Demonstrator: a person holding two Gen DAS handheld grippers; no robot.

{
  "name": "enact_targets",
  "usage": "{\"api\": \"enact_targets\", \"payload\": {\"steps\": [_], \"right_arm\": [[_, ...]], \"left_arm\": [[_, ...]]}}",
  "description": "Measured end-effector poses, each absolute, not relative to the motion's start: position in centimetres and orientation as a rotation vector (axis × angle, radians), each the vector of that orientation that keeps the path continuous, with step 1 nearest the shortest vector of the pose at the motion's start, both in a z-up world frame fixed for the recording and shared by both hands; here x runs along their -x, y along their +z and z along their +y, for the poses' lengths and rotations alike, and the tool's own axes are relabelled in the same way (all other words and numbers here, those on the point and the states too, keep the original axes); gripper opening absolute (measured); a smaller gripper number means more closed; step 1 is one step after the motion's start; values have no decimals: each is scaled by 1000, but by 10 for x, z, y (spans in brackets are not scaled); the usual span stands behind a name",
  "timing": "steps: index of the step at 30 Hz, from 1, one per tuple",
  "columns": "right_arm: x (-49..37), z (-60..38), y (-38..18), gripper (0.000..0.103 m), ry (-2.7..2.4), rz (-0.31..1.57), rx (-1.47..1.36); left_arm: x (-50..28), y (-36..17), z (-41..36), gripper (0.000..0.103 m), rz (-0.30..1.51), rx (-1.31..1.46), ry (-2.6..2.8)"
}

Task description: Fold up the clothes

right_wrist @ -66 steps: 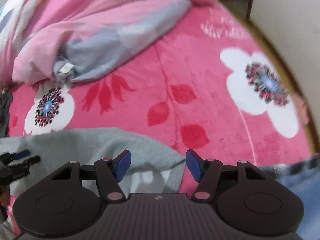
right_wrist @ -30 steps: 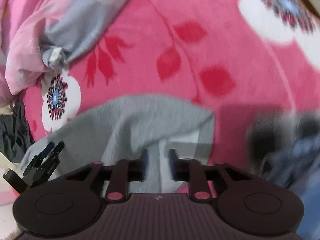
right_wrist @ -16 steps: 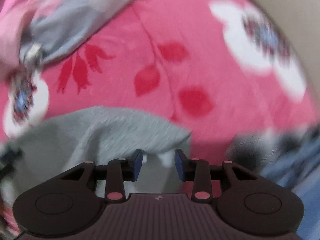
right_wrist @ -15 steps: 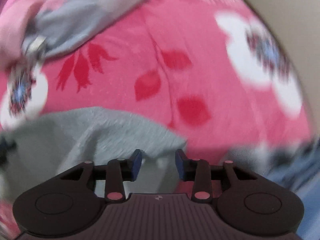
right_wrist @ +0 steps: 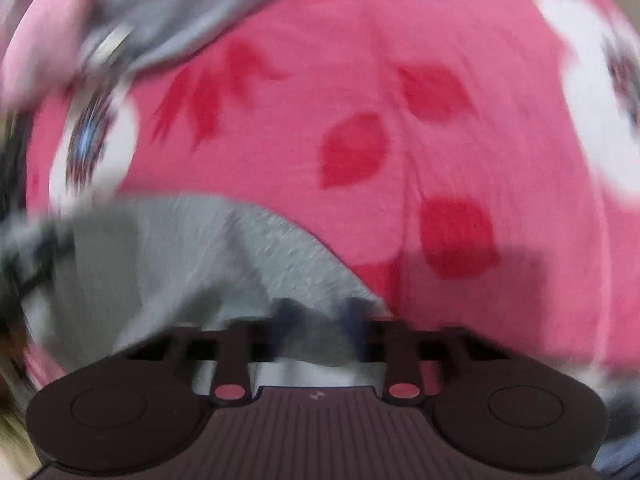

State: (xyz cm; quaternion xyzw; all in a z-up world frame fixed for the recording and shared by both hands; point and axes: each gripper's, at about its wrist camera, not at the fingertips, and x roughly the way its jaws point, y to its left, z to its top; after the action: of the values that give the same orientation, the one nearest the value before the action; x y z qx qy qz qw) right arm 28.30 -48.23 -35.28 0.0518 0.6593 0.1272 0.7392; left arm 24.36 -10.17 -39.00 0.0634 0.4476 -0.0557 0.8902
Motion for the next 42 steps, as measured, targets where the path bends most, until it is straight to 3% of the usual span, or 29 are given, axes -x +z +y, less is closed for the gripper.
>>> {"api": "enact_targets", "payload": {"steps": [9, 16, 18, 23, 27, 29, 30, 31, 32, 39, 42], "right_arm": [[-299, -447, -288, 3, 340, 1115, 475], [-320, -440, -379, 6, 269, 1069, 860], [-335, -464, -385, 7, 146, 1124, 733], [-332, -515, -327, 8, -11, 1178, 272], [-300, -530, -291, 24, -26, 1284, -39], [-277, -532, -281, 26, -3, 1336, -234], [-264, -531, -279, 34, 7, 1356, -333], [-248, -529, -279, 45, 3, 1376, -438], [-233, -528, -282, 49, -9, 1388, -551], [-129, -526, -343, 59, -281, 1247, -1402], [-118, -522, -363, 61, -425, 1099, -1492]], "left_arm": [[-246, -388, -102, 58, 929, -167, -133], [-247, -389, -105, 59, 928, -191, -136], [-247, -389, -104, 59, 928, -193, -138], [-247, -390, -104, 60, 921, -195, -144], [-248, -391, -104, 60, 922, -194, -143], [-248, -390, -104, 60, 923, -196, -146], [-248, -390, -104, 60, 924, -198, -147], [-248, -390, -104, 60, 924, -199, -148], [-248, -390, -104, 61, 924, -201, -150], [-250, -392, -104, 62, 922, -199, -148], [-250, -391, -105, 62, 925, -199, -143]]}}
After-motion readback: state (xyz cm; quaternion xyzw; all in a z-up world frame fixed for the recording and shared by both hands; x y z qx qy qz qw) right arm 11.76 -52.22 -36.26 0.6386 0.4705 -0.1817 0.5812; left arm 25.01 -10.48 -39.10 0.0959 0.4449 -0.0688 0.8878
